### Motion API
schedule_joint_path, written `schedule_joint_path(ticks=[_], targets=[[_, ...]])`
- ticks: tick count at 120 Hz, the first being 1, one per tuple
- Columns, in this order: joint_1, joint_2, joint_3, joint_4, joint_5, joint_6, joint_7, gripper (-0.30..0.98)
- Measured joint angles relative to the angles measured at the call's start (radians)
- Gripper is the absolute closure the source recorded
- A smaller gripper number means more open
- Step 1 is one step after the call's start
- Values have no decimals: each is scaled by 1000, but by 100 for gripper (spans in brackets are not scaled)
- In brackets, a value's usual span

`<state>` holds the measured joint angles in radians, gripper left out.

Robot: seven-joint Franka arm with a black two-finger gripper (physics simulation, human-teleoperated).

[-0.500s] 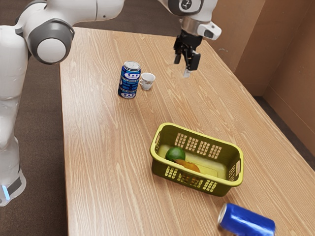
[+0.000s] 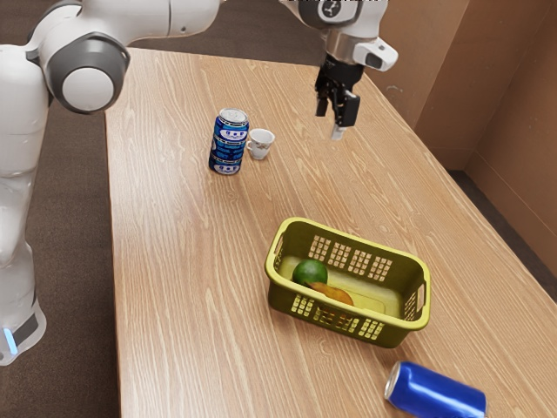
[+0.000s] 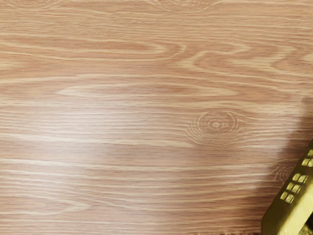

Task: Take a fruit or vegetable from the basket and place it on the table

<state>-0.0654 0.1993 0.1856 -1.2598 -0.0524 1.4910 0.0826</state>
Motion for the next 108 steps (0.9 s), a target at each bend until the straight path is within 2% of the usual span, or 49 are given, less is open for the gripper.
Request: schedule_joint_path(ticks=[20,40,55,67,87,108], targets=[[-11,-24,-107,-14,-8,0,34,0],[-23,-184,-196,-244,34,42,47,0],[2,-237,-275,-322,76,83,52,0],[-13,-231,-312,-332,97,106,53,0],[-47,-121,-355,-281,123,140,64,0],[-9,-109,-376,-320,130,159,72,0]])
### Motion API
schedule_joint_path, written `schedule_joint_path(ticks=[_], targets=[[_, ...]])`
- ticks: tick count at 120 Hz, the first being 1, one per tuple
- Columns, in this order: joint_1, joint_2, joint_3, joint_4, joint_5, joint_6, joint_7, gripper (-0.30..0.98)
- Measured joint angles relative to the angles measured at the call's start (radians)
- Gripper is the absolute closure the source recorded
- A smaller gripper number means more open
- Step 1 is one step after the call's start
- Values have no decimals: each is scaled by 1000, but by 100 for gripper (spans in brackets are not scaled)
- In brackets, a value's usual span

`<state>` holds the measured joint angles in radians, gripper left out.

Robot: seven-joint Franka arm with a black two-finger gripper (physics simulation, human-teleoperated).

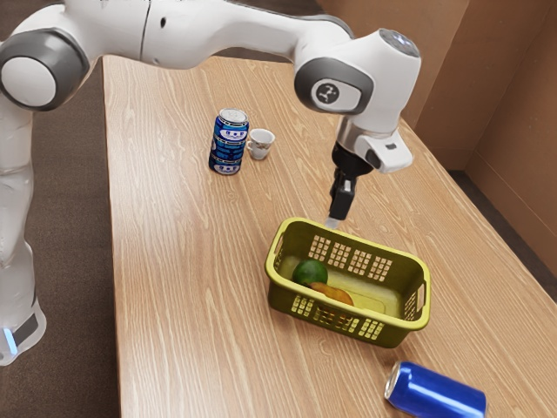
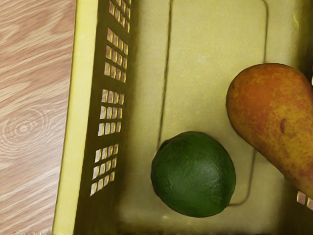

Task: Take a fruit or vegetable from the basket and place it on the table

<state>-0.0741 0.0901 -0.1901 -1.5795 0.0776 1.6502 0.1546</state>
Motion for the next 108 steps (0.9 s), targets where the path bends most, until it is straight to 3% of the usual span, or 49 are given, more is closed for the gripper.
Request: schedule_joint_path(ticks=[108], targets=[[-8,57,-49,-189,-5,171,10,0]])
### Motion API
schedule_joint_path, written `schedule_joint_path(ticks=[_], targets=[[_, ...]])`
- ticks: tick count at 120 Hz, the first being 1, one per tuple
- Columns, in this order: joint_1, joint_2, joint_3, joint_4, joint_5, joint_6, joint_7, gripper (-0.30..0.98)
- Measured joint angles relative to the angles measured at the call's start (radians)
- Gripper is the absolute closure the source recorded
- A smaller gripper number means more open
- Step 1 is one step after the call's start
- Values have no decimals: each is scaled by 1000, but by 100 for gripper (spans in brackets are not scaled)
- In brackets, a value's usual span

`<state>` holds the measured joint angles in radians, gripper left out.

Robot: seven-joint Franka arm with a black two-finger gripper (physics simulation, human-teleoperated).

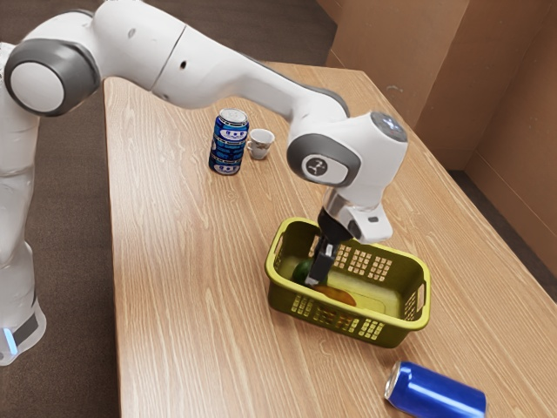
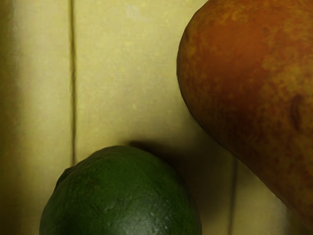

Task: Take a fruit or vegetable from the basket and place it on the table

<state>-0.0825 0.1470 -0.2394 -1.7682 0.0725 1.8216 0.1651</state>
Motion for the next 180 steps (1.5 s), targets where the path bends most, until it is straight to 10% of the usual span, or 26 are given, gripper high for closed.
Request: schedule_joint_path(ticks=[76,125,180], targets=[[0,80,2,-1,59,18,-1,0],[-1,91,-3,13,116,12,-30,41],[-4,82,-72,174,181,-49,-65,36]])
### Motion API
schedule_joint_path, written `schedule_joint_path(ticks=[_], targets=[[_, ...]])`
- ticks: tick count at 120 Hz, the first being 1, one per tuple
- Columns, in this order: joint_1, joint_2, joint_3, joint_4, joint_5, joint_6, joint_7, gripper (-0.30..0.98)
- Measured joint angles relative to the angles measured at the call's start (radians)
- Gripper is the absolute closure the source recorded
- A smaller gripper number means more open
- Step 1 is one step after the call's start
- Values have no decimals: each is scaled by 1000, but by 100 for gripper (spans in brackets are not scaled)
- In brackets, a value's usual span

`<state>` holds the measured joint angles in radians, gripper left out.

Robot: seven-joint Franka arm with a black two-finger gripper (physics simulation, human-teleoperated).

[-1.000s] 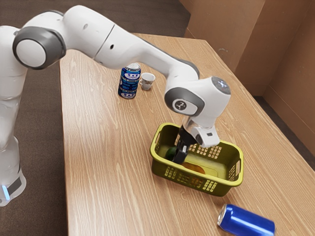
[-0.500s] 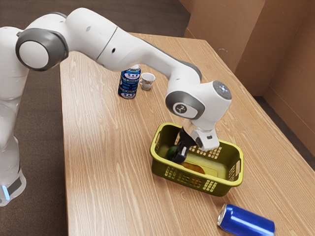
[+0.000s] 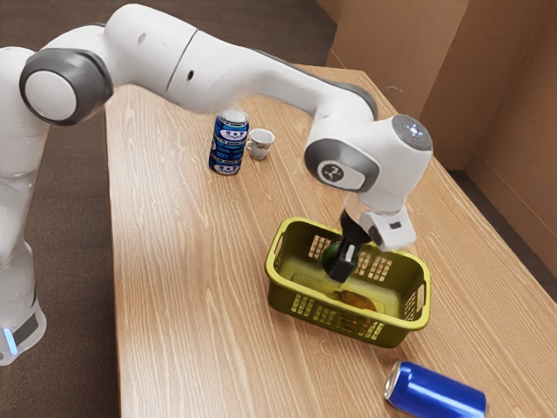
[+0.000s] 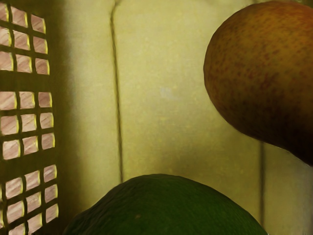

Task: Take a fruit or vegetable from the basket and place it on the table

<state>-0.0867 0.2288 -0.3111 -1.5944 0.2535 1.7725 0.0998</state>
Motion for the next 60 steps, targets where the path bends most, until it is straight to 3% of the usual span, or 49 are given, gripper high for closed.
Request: schedule_joint_path(ticks=[11,23,39,48,60], targets=[[0,-36,3,44,-1,-29,-10,35],[-1,-61,41,196,-2,-100,-20,34],[-3,-120,284,261,-48,-177,-19,33],[16,-94,429,263,-128,-192,-11,33],[31,-64,501,271,-209,-207,-8,34]])
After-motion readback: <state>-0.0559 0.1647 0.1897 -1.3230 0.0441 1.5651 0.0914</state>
